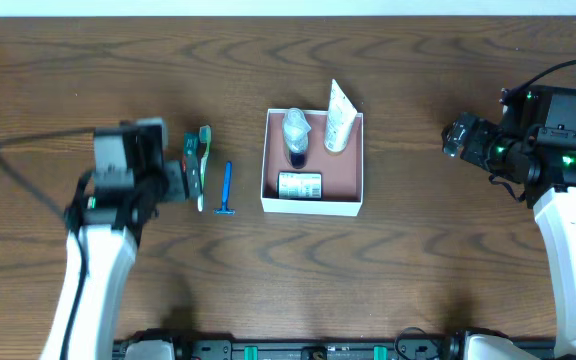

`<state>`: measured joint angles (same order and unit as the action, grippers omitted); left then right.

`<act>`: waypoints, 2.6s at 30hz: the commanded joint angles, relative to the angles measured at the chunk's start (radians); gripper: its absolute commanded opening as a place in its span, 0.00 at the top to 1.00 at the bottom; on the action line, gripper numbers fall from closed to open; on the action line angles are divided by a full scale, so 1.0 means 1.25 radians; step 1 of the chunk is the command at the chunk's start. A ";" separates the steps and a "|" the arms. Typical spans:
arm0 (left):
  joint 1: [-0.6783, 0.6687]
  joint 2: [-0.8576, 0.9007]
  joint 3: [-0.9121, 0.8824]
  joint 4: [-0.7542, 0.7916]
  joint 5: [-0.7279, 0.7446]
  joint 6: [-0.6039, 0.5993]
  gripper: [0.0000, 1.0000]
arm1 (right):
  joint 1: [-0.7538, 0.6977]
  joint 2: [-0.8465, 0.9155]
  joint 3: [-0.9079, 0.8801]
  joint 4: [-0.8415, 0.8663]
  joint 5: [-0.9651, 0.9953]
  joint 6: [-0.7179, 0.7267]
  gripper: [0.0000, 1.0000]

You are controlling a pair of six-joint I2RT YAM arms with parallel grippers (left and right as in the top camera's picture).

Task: Pack container
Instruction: 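Move the left gripper over the Colgate toothpaste tube and grasp it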

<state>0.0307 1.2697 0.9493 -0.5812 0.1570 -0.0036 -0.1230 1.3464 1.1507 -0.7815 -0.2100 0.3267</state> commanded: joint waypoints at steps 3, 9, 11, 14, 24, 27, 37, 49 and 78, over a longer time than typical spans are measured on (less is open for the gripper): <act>-0.002 0.150 0.049 0.043 0.015 0.019 0.02 | -0.006 0.002 0.005 0.002 -0.004 0.008 0.01; -0.001 0.233 0.049 0.076 -0.034 0.120 0.02 | -0.006 0.002 0.005 0.002 -0.003 0.008 0.01; -0.001 0.253 0.049 0.092 -0.080 0.120 0.02 | -0.006 0.002 0.005 0.002 -0.004 0.008 0.01; -0.001 0.292 0.049 0.131 -0.093 0.124 0.02 | -0.006 0.002 0.005 0.002 -0.004 0.008 0.01; -0.001 0.386 0.049 0.171 -0.094 0.196 0.11 | -0.006 0.002 0.005 0.002 -0.004 0.008 0.01; -0.001 0.386 0.049 0.175 -0.097 0.197 0.13 | -0.006 0.002 0.005 0.002 -0.004 0.008 0.01; -0.001 0.388 0.043 0.136 -0.097 0.197 0.26 | -0.006 0.002 0.005 0.002 -0.004 0.008 0.01; -0.001 0.399 0.016 0.140 -0.096 0.186 0.41 | -0.006 0.002 0.005 0.002 -0.004 0.008 0.01; -0.001 0.439 0.015 0.101 -0.075 0.167 0.66 | -0.006 0.002 0.005 0.002 -0.004 0.008 0.01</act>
<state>0.0307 1.7874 0.9810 -0.4477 0.0650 0.2043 -0.1234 1.3468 1.1507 -0.7811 -0.2100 0.3267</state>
